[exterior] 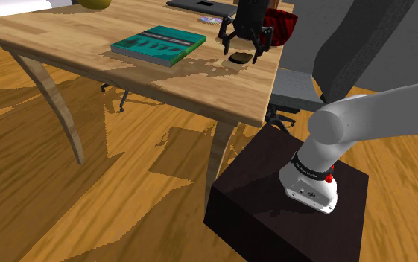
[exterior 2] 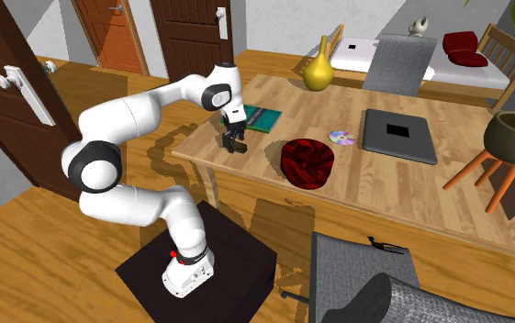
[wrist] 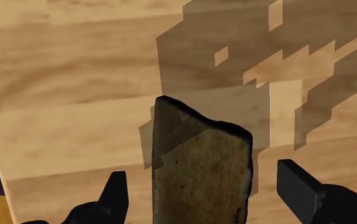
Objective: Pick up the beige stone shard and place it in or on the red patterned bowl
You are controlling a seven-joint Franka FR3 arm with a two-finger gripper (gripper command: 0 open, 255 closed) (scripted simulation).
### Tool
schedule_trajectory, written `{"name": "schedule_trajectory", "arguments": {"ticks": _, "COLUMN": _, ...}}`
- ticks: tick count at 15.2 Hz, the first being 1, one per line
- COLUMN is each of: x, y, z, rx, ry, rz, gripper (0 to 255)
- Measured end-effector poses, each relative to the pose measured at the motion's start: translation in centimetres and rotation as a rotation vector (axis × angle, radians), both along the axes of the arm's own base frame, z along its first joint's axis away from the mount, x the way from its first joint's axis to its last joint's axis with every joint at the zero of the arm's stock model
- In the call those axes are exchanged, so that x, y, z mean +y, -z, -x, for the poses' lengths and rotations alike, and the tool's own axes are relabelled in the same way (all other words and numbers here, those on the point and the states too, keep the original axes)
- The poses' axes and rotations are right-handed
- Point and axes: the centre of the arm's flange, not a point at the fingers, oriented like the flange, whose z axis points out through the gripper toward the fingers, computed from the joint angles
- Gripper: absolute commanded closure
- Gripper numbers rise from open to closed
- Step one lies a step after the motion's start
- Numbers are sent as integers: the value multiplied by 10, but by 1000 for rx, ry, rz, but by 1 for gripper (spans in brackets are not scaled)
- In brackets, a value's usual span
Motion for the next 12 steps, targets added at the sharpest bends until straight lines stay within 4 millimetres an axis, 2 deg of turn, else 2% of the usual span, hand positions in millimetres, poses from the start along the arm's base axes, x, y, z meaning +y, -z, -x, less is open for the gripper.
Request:
{"name": "schedule_trajectory", "arguments": {"ticks": 3, "x": 0, "y": 0, "z": 0, "rx": 0, "ry": 0, "rz": 0, "gripper": 0}}
{"name": "schedule_trajectory", "arguments": {"ticks": 4, "x": 0, "y": 0, "z": 0, "rx": 0, "ry": 0, "rz": 0, "gripper": 255}}
{"name": "schedule_trajectory", "arguments": {"ticks": 12, "x": 0, "y": -1, "z": 0, "rx": -2, "ry": 0, "rz": 0, "gripper": 255}}
